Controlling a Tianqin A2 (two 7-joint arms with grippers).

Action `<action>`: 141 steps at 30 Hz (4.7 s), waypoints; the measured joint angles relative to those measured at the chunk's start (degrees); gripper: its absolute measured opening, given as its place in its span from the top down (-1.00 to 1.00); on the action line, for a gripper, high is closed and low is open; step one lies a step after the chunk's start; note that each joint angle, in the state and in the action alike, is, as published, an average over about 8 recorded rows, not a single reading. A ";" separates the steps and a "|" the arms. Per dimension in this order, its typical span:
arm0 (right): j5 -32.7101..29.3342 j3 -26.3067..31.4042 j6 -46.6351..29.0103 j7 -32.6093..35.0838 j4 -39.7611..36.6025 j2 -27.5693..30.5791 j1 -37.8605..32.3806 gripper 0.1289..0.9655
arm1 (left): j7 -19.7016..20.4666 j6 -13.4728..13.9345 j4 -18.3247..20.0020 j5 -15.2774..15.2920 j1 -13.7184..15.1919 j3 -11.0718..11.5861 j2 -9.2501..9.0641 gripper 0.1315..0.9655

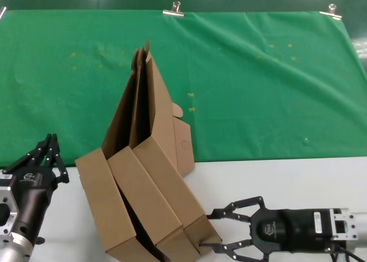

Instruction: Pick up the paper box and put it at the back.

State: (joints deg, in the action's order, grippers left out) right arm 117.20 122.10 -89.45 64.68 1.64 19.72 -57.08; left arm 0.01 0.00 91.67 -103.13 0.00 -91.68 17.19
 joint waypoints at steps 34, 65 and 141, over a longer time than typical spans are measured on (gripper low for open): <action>17.98 -19.75 9.16 -13.72 35.90 19.61 20.86 0.95 | 0.00 0.00 0.00 0.00 0.00 0.00 0.00 0.91; -31.36 -5.40 52.93 -7.40 9.47 3.11 -13.35 0.96 | 0.03 0.00 0.00 0.02 0.00 0.00 0.00 0.84; -14.55 -50.93 55.81 -62.42 91.34 -11.36 56.83 -1.00 | 0.01 0.00 0.00 0.01 0.00 0.00 0.00 -1.00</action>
State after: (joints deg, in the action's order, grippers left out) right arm 102.65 71.18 -33.64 2.26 92.97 8.36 -0.25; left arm 0.02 0.00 91.67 -103.12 0.00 -91.68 17.19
